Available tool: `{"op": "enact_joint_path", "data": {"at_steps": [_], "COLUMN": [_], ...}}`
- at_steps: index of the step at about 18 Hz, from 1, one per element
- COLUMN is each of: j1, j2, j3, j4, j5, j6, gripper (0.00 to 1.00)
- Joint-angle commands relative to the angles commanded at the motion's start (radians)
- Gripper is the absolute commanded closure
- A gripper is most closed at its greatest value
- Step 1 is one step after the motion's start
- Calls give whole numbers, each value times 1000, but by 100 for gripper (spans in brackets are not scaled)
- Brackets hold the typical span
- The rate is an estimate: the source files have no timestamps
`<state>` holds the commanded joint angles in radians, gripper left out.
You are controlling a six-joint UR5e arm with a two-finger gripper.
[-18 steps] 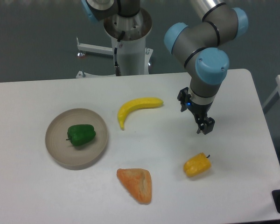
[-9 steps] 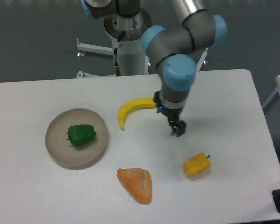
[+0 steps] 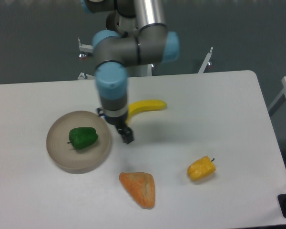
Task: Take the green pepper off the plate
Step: 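Move the gripper over the banana toward the green pepper on the plate, then lower the gripper onto the green pepper and close around it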
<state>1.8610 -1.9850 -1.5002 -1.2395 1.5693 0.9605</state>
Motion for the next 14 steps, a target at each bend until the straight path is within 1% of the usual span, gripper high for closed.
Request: {"op": "enact_joint_path", "data": {"at_steps": [3,9,13,14], "j1": [-65,-68,-68,-68], "j2": [-20,-41,-54,-58], "j3": [-20,-18,-20,-17], "j4": [0,11,72,77], "j5": [-5,-15,-15,-15], "j6": [-51,-51,-52,-51], "gripper": [0,0,0,0]}}
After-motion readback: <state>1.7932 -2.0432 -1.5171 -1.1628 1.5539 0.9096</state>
